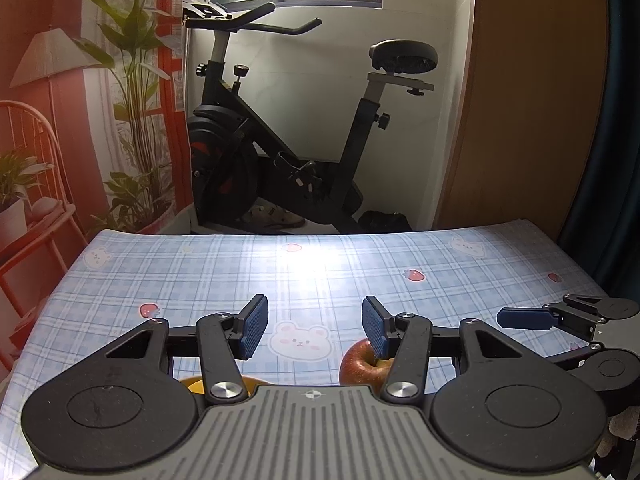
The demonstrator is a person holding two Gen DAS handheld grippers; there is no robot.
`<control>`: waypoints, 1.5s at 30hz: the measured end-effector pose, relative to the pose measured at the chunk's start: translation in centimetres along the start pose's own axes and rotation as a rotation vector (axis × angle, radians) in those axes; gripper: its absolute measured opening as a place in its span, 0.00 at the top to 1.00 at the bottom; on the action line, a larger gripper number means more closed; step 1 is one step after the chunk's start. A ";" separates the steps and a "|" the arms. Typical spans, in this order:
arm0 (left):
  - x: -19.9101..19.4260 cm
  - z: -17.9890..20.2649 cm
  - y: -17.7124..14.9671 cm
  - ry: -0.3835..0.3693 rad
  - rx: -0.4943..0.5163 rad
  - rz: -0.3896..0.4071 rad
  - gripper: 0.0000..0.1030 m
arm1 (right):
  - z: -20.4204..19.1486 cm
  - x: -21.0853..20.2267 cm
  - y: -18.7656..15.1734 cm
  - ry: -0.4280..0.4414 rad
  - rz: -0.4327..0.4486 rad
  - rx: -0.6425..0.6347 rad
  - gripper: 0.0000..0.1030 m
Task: Organize fruits
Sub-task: 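Move the right tool to the red apple on the table, then grasp the red apple with the right gripper and lift it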
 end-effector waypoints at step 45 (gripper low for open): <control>7.5 -0.4 -5.6 -0.305 -0.331 -0.312 0.48 | -3.1 6.7 -2.8 0.205 -0.215 -0.154 0.36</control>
Point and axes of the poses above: each gripper's, at about its wrist camera, not at the fingertips, and x roughly the way its jaws point, z to its right, y to its top, the point moved 8 cm from there along x, roughly the way its jaws point, and after that the axes turned 7 degrees about z, right-handed, at the moved point
